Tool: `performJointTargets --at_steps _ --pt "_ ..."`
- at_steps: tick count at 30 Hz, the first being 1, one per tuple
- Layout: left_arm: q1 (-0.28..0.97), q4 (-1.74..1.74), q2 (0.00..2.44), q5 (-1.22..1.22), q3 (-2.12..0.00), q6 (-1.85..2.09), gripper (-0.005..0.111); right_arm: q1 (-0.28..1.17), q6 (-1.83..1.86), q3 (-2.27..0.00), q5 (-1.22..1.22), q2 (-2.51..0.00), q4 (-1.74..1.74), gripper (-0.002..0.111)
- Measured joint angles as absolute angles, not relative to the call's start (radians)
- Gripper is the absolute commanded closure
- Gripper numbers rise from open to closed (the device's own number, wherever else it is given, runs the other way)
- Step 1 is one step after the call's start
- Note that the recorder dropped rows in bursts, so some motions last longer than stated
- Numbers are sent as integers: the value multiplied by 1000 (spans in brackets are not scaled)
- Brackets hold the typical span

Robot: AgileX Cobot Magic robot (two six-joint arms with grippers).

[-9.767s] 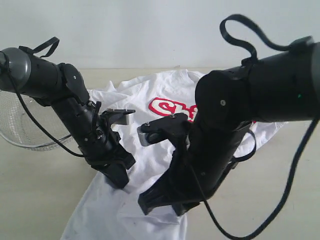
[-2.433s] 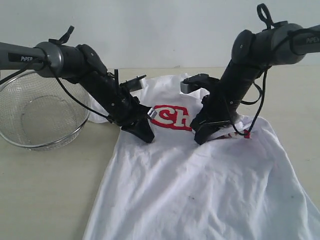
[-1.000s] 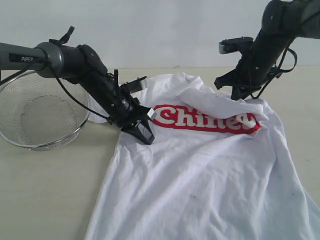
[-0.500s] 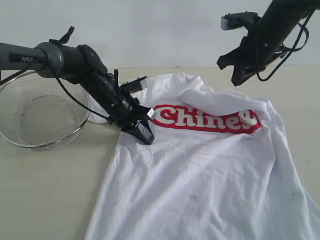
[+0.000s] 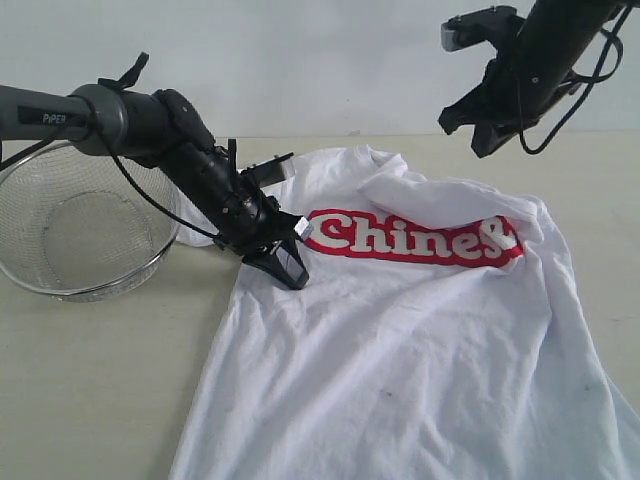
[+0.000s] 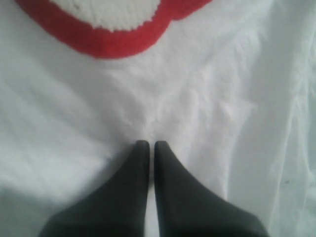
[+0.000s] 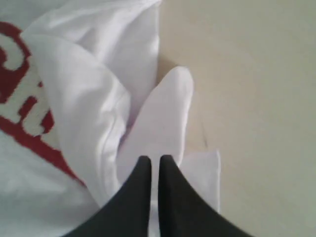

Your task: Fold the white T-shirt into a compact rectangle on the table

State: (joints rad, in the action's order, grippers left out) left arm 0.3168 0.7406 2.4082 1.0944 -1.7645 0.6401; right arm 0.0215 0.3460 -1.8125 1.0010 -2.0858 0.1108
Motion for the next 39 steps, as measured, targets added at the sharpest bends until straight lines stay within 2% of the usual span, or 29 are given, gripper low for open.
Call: performJointTargets --at_steps 2,4,6,8,10,12,18,25,27,29,30,39 --pt "317 741 2408 1094 -1764 640 102 22 322 -1813 973 -2086 88 106" --pt "317 741 2408 1094 -1764 640 102 22 309 -1813 930 -2088 74 94" --pt "317 741 2408 1099 -1764 640 102 22 306 -1813 895 -2088 58 69" --pt "317 741 2408 1101 -1764 640 102 22 296 -1813 881 -2088 51 38" --pt "317 741 2408 1101 -1764 640 102 22 257 -1813 872 -2094 47 25" --pt "317 741 2408 1101 -1764 640 102 22 194 -1813 868 -2107 39 27" --pt "317 741 2408 1101 -1764 640 102 22 119 -1813 878 -2189 29 57" --pt "317 741 2408 1101 -1764 640 102 22 106 -1813 873 -2257 29 58" --pt "317 741 2408 1101 -1764 640 102 22 106 -1813 869 -2271 29 71" --pt "317 741 2408 1101 -1764 640 102 22 104 -1813 865 -2281 29 99" --pt "317 741 2408 1101 -1764 640 102 22 104 -1813 865 -2283 29 108" --pt "317 741 2408 1101 -1764 640 102 22 134 -1813 849 -2243 15 109"
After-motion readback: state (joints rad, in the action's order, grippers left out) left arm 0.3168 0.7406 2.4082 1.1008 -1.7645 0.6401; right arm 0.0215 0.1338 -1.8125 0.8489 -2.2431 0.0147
